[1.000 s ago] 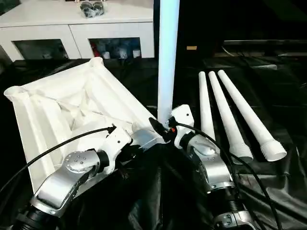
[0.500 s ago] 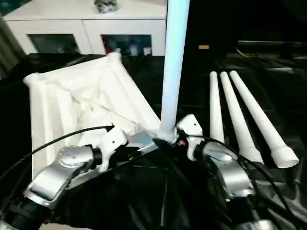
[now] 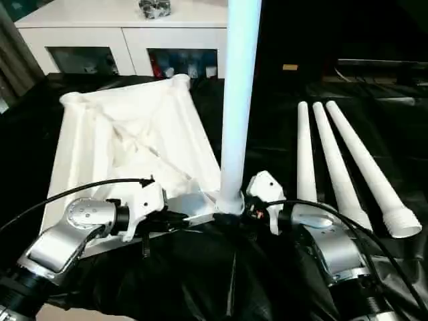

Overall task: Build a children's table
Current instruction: Insert table leg to table base, then rotate leg to tighten

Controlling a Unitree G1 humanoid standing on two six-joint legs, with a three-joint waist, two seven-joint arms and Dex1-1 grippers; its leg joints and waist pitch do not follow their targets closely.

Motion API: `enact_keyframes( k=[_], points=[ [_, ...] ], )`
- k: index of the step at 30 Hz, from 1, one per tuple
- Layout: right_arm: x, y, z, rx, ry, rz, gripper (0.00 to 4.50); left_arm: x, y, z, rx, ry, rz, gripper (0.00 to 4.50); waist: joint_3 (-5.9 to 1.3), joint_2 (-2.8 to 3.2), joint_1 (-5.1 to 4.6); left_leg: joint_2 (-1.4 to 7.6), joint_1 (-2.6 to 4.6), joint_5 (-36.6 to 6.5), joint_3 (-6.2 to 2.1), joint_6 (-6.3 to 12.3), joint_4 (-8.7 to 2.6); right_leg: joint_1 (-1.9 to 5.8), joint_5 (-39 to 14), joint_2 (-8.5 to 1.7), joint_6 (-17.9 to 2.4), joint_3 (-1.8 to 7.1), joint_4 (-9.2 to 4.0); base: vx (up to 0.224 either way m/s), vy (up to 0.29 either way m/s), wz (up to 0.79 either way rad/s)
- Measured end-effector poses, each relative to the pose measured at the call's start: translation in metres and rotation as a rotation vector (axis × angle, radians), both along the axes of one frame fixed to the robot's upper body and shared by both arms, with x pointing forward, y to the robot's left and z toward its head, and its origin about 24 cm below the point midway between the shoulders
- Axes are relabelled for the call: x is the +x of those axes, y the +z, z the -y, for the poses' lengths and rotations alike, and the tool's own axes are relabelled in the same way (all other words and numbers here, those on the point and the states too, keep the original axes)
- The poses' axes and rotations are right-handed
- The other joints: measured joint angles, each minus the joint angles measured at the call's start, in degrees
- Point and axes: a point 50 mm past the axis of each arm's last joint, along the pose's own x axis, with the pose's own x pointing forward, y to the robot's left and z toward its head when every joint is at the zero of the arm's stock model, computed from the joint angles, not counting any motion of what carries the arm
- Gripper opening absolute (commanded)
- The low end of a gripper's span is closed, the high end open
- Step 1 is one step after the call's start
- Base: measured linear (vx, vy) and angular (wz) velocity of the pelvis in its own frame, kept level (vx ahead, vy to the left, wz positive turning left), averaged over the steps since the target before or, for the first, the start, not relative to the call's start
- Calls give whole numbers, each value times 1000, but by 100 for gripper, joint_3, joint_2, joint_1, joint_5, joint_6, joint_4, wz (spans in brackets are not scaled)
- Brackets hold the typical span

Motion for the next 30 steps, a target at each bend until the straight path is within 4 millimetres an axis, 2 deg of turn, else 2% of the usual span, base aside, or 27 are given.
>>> enact_keyframes(
  k=[12,17,18,24,30],
  points=[
    [4,-1,-5,-6,11,7,393,1,-1,0,-2,-12,4,0,2,-4,-7,4,-1,0,0,0,33,-3,0,-3,0,1,40,0,0,0],
    [5,-1,-4,-5,15,5,349,1,-1,-1,-2,-21,2,0,2,-4,-6,5,-2,0,0,0,34,-4,0,-3,0,0,43,0,0,0],
    [5,-1,-4,-4,19,2,328,1,-1,-1,-2,-25,0,0,2,-4,-4,5,-2,0,0,0,36,-4,-1,-3,0,0,44,0,0,0],
    [5,-1,-4,-1,22,0,289,0,-1,-1,0,-32,-4,0,2,-4,-3,5,-2,0,0,0,44,-4,0,-4,0,1,51,0,0,0],
    [5,-1,-5,1,24,-2,277,0,-1,-2,1,-34,-4,0,2,-3,-6,5,-2,0,0,0,46,-4,0,-4,0,0,52,0,0,0]
  ],
)
